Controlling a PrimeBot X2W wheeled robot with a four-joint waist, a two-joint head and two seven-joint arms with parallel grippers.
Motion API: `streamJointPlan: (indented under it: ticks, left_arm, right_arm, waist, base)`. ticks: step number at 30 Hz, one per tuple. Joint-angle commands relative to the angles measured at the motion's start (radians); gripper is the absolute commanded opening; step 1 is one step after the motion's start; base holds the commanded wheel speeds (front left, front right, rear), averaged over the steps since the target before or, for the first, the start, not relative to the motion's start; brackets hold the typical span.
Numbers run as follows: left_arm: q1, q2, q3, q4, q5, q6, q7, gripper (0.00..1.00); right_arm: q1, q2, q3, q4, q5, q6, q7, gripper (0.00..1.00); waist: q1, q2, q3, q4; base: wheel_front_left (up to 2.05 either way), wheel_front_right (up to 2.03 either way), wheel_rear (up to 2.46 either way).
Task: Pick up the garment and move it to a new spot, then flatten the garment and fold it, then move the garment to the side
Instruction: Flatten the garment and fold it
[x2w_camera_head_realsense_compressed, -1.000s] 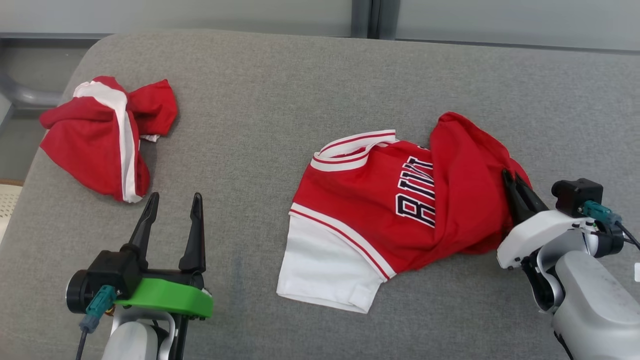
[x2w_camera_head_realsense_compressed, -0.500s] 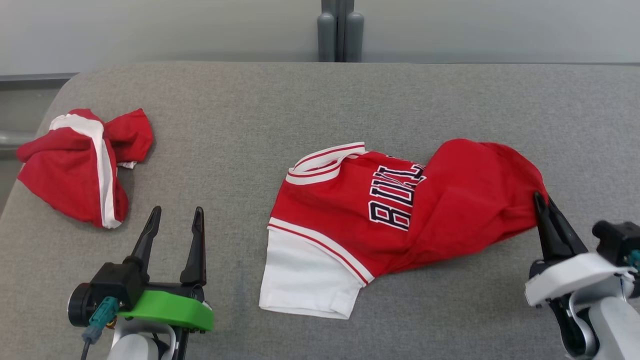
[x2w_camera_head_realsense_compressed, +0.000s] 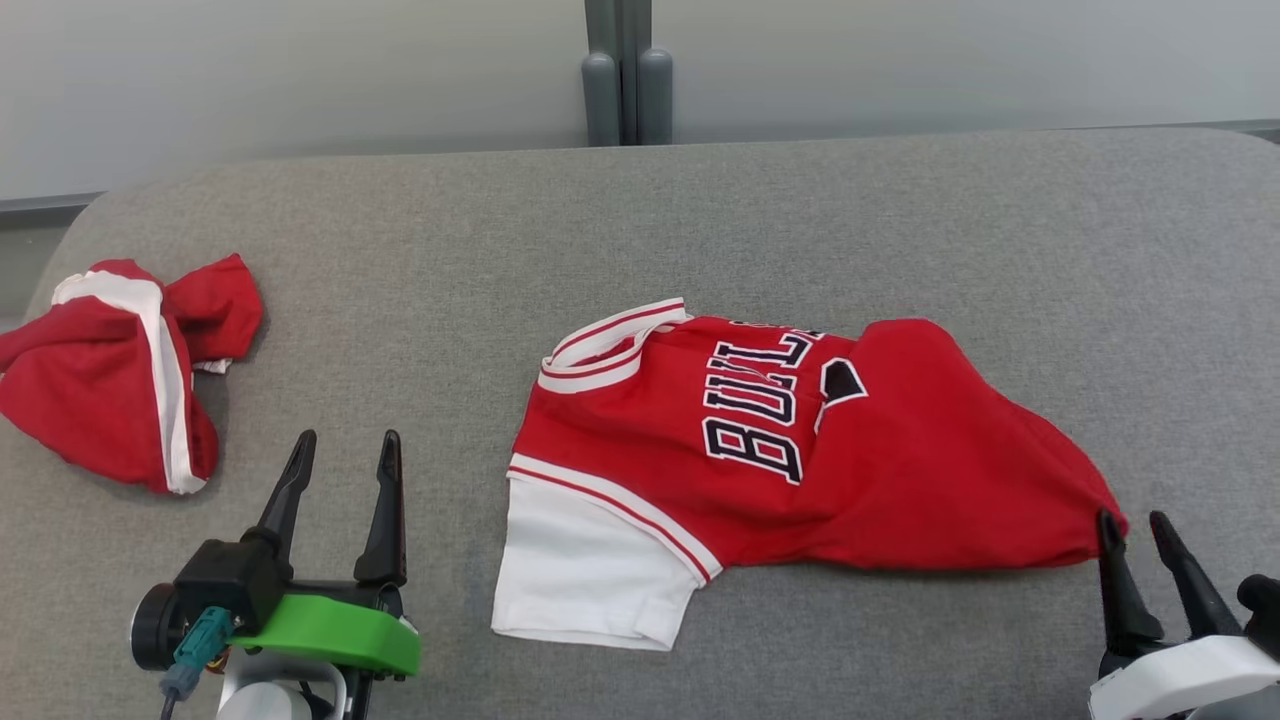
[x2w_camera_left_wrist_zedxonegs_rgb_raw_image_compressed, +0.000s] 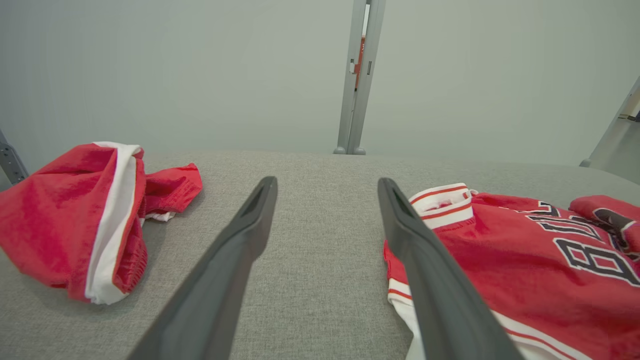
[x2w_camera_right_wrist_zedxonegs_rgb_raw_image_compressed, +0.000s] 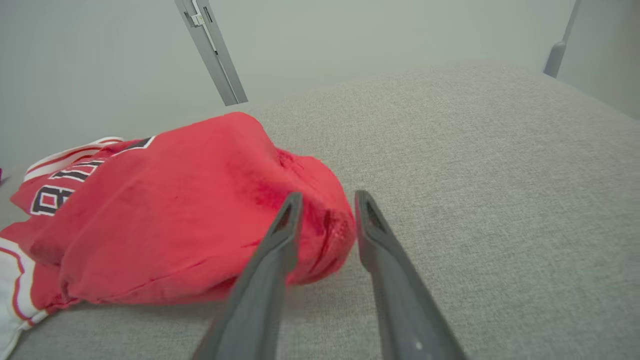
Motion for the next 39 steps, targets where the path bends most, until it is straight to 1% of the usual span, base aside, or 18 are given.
streamJointPlan:
  ticks: [1,9,18,28,39]
  left_arm:
    - [0.012,0.007,-0.001,0.002,-0.002,-0.003,0.0,1.0]
    - [0.02,0.011,0.004,0.005,-0.004,-0.003,0.0,1.0]
    - [0.052,0.013,0.029,-0.003,0.004,-0.003,0.0,1.0]
    - [0.088,0.017,0.048,-0.008,0.013,-0.003,0.0,1.0]
    - [0.115,0.026,0.049,-0.001,0.027,-0.003,0.0,1.0]
  right_arm:
    - [-0.008,0.004,-0.007,-0.006,-0.017,-0.002,-0.002,1.0]
    - [-0.037,0.037,-0.024,-0.074,-0.096,-0.002,-0.006,1.0]
    - [-0.021,0.089,-0.022,-0.168,-0.193,-0.002,-0.006,1.0]
    - [0.025,0.108,-0.029,-0.188,-0.238,-0.002,-0.006,1.0]
    - [0.057,0.127,-0.029,-0.185,-0.25,-0.002,-0.006,1.0]
  waist:
    - [0.0,0.0,-0.006,-0.006]
    - [0.0,0.0,-0.03,-0.008]
    - [0.0,0.0,-0.071,-0.001]
    - [0.0,0.0,-0.103,0.021]
    - [0.0,0.0,-0.118,0.024]
  base:
    - [0.0,0.0,0.0]
    - [0.0,0.0,0.0]
    - [0.0,0.0,0.0]
    - [0.0,0.0,0.0]
    - [0.0,0.0,0.0]
